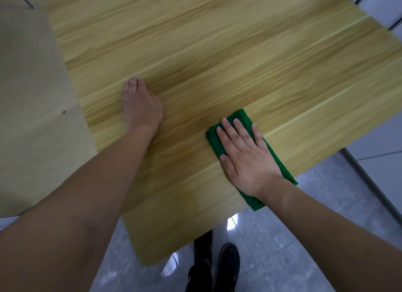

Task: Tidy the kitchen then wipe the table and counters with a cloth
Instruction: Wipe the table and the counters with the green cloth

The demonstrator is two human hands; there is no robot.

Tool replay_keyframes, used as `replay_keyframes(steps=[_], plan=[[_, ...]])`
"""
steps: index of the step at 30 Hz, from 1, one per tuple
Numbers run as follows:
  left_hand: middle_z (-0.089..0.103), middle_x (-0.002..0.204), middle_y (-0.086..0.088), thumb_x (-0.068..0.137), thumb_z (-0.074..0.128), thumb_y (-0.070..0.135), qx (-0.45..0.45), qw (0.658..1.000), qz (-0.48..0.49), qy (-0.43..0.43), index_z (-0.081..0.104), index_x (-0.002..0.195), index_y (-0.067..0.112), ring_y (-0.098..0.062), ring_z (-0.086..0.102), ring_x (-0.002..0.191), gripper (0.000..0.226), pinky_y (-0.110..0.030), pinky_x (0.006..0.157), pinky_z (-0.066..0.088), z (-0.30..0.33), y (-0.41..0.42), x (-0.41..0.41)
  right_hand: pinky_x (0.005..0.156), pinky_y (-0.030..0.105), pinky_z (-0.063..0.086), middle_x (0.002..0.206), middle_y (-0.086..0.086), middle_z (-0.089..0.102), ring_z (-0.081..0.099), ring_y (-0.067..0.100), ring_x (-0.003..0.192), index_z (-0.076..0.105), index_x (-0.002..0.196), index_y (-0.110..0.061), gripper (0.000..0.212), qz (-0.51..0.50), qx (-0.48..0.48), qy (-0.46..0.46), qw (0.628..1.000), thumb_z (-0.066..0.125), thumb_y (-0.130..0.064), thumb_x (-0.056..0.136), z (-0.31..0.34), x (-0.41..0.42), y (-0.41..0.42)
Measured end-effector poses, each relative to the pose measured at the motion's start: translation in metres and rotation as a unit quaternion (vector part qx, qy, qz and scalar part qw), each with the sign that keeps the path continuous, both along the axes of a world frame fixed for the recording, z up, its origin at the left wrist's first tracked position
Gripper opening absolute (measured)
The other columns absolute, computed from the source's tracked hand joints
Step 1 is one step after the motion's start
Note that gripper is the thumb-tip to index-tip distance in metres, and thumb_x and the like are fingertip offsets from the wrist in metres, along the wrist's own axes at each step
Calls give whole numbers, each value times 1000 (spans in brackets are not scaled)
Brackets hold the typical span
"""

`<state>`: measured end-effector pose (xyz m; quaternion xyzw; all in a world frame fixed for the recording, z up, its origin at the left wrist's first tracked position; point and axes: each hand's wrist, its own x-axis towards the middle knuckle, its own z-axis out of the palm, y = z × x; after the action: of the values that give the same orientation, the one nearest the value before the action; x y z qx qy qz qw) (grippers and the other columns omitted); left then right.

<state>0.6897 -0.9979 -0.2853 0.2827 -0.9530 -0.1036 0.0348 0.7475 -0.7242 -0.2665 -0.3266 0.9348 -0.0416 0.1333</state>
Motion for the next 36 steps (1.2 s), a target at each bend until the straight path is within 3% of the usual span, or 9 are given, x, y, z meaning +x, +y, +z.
replay_keyframes(steps=[9,36], plan=[[22,158,-15,100,23,17,-11,1000,1,-8,23,150,-2,-27,14,147,53,-35,121,8,-2,0,-1,117,54,-9,160,-3,-13,-18,20,146,-2,154,-20,63,-5,12,2,1000,6,-44,96,2,3,2],[27,155,-17,98,27,18,-1,1000,7,10,27,148,-4,-30,18,146,55,-38,121,11,0,-1,-3,117,52,-8,161,1,-10,-17,21,147,-3,153,-18,62,4,-5,3,1000,14,-40,97,-3,16,-25]])
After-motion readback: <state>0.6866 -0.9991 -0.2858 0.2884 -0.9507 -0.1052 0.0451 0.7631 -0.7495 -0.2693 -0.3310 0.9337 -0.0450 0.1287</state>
